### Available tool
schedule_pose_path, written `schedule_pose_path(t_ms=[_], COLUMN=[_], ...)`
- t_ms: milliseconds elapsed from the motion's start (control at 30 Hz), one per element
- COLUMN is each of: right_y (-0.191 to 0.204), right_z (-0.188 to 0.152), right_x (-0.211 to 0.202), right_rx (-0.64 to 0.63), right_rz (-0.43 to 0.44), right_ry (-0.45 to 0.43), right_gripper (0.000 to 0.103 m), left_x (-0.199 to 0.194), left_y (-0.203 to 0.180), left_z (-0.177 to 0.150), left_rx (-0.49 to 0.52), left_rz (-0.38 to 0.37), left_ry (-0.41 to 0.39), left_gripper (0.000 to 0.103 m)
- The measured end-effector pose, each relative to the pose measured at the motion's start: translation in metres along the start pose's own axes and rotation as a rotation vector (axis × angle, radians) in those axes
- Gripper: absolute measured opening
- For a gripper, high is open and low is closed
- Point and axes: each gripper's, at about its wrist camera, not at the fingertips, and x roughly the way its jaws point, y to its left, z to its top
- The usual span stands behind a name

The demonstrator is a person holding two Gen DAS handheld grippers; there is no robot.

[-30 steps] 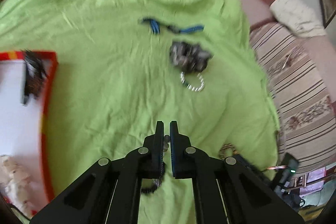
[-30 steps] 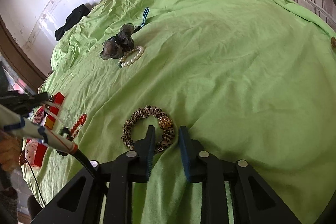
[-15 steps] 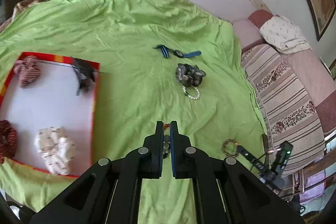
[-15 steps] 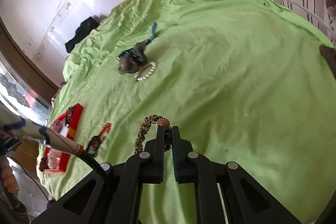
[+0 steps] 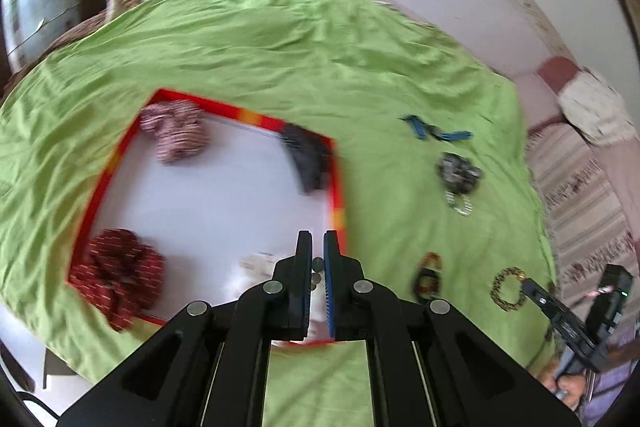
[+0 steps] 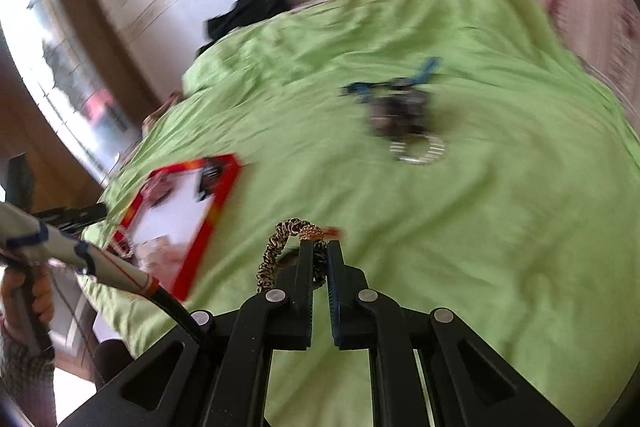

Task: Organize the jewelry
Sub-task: 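Carry both bracelets over the tray and open both tools, then grasp the black beaded bracelet with the left tool while the right tool grasps the red bead bracelet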

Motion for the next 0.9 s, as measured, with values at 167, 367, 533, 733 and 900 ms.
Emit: schedule_pose_path(t_ms=[167,367,533,733,900], right_y=[0.078,0.155,0.197,0.221,0.232], right_z=[0.022,0.035,0.039,0.026,0.014], right_x=[0.050,0.116,0.178,0.228,0.244], right_rx=[-0.113,-0.200,-0.178,-0.161,-0.209], right_rz=[0.080,0.137,0.196,0.224,0.205], right_ry=[0.070,0.139,0.222,0.304,0.328], right_gripper=[0.007,0.007,0.007,0.007,0.010], left_x=[0.021,0.050,0.070,0.085,0.083], left_y=[0.046,0.080,0.117,0.145,0.154], left_z=[0.020,0.040,0.044,0.046,0.047], left_rx=[-0.072,-0.100,-0.155,-0.191,-0.217], left_rz=[0.042,0.128,0.202,0.241,0.260], left_ry=[0.028,0.043,0.093,0.096,0.072], left_gripper=[0.005,0.005,0.005,0.005,0.006])
